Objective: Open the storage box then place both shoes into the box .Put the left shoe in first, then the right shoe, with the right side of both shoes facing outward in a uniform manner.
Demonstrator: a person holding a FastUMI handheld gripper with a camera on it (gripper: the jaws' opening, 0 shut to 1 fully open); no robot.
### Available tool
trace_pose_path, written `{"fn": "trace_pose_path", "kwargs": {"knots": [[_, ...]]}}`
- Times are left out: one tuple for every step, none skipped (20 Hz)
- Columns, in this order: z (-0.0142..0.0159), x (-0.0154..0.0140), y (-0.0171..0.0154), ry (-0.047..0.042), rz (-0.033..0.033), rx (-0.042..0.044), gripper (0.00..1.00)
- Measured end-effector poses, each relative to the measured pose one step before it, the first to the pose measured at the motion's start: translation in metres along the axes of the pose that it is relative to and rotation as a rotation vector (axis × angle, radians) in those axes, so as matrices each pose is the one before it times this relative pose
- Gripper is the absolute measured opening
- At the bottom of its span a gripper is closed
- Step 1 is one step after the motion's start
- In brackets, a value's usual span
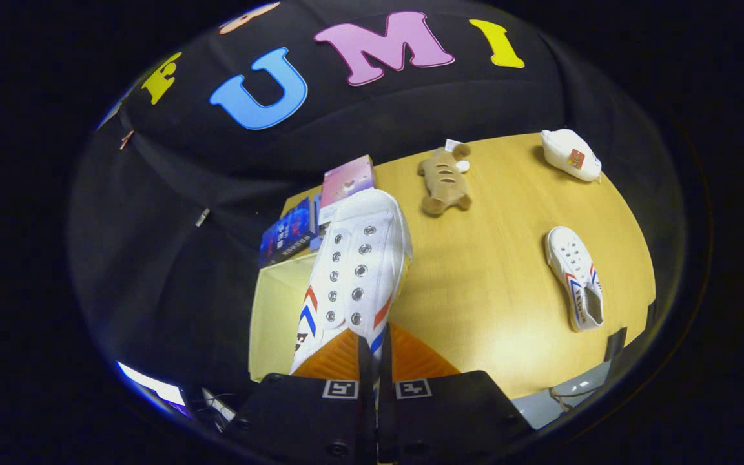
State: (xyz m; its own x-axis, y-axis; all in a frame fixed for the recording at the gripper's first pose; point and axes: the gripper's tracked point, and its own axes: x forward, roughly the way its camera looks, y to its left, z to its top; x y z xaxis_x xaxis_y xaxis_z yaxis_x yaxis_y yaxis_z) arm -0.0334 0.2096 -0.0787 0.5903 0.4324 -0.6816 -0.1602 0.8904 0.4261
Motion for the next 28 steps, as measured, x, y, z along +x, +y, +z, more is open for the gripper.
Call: {"fn": "trace_pose_path", "kwargs": {"knots": [[-0.00032,-0.00036,0.01750,0.00137,0.02710,-0.00384,0.06],[-0.00210,0.00228,0.01603,0.00563,0.01881,-0.00935,0.06],[-0.00406,0.00347,0.01376,0.00846,0.01346,-0.01017,0.06],[-0.00483,0.00629,0.01368,0.00891,0.01285,-0.01217,0.06],[-0.00520,0.00881,0.01160,0.00961,0.01089,-0.01061,0.06],[-0.00649,0.00974,0.01167,0.01530,0.01189,-0.00865,0.06],[-0.00656,0.00992,0.01031,0.01376,0.01180,-0.00684,0.06],[-0.00753,0.01090,0.00843,0.01417,0.00733,-0.00755,0.06],[-0.00646,0.01107,0.00568,0.01283,0.00047,-0.00958,0.06],[-0.00698,0.01037,0.00367,0.01527,-0.00703,-0.01653,0.06],[-0.00729,0.00958,0.00185,0.01071,-0.00989,-0.01265,0.06],[-0.00724,0.01019,0.00144,0.01567,-0.00702,-0.00727,0.06],[-0.00610,0.00934,0.00180,0.01504,-0.00412,0.00137,0.06],[-0.00586,0.00935,0.00096,0.01665,-0.00462,0.00671,0.06],[-0.00573,0.00906,-0.00069,0.01814,-0.00768,0.00469,0.06],[-0.00416,0.00964,-0.00174,0.01382,-0.01236,-0.00011,0.06],[-0.00407,0.01080,-0.00249,0.01880,-0.01829,-0.00576,0.06],[-0.00352,0.00907,-0.00224,0.01276,-0.01970,-0.00756,0.06],[-0.00380,0.00893,-0.00153,0.01655,-0.02149,-0.00926,0.06],[-0.00290,0.00894,-0.00188,0.01185,-0.02288,-0.00568,0.06],[-0.00460,0.00847,-0.00084,0.01602,-0.02120,-0.01098,0.06],[-0.00396,0.00906,-0.00143,0.01500,-0.02109,-0.01077,0.06],[-0.00469,0.00870,-0.00177,0.02192,-0.02067,-0.00827,0.06],[-0.00415,0.01248,0.00175,0.02487,-0.01911,-0.00021,0.06],[-0.00222,0.00635,0.00036,0.01608,-0.01136,0.00649,0.07],[-0.00064,0.00570,0.00123,0.01443,-0.00733,0.00287,0.07],[0.00004,0.00549,0.00162,0.00994,-0.00447,-0.00358,0.07],[-0.00008,0.00410,0.00261,0.00926,0.00063,-0.01417,0.07]]}}
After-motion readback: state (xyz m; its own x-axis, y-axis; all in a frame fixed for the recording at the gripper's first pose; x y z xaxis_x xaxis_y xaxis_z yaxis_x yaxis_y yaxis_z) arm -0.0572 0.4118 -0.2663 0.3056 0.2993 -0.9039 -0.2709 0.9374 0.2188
